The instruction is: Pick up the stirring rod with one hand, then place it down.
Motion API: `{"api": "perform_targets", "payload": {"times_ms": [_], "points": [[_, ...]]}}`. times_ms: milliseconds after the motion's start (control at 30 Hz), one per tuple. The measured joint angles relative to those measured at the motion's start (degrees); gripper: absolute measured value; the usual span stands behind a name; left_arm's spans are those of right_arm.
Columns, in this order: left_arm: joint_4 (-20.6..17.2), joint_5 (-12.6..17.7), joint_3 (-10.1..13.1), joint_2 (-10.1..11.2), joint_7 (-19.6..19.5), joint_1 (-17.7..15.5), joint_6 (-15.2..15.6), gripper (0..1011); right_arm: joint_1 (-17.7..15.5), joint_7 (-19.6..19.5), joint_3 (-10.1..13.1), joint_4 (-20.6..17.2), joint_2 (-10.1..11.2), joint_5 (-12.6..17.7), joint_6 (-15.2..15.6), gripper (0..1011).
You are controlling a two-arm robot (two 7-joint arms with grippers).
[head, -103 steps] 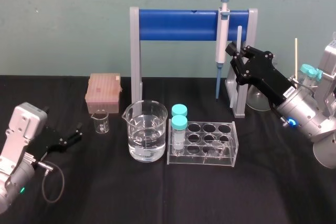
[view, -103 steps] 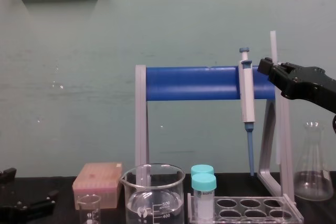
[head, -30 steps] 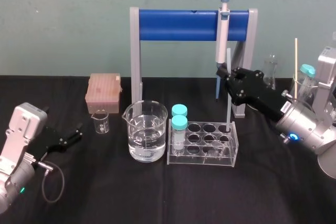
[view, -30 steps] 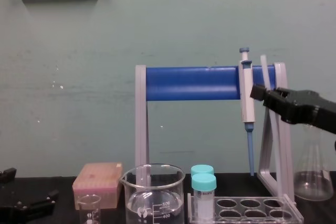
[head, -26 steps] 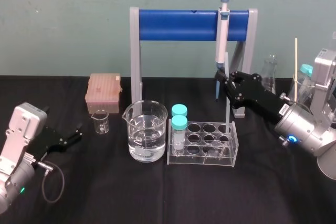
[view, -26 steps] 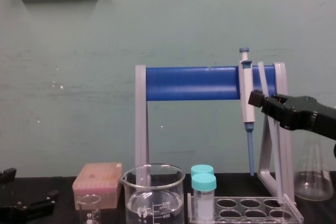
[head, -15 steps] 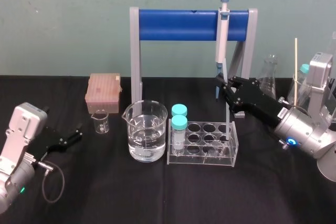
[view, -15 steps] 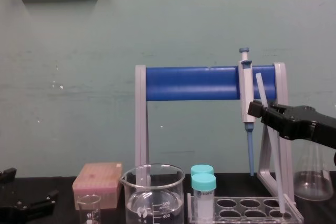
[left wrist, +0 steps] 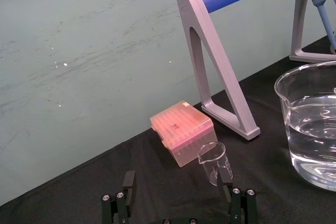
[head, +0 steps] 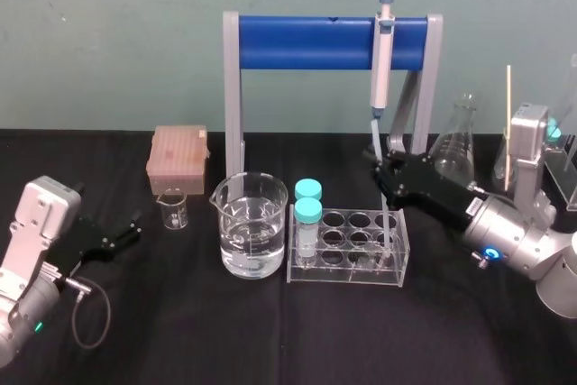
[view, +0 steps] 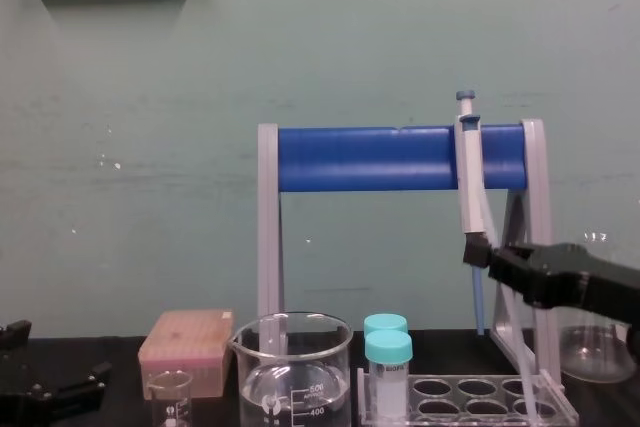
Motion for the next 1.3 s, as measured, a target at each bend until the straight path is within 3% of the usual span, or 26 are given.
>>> {"api": "perform_targets", "payload": {"times_ms": [333,867,1300], "points": [[0.0,0.0,0.0,0.0,0.0,0.0,0.0,1000,1.6,1.4,-1.1,4.8,-1.3,-1.4,-0.5,69],[0.0,0.0,0.0,0.0,0.0,0.0,0.0,1000,1.6,1.3,-1.1,4.7,-1.3,-1.6,-0.8,70],[0.0,0.0,0.0,0.0,0.0,0.0,0.0,1000,1.5,1.2,-1.0,4.6,-1.3,-1.5,-0.7,438]]}}
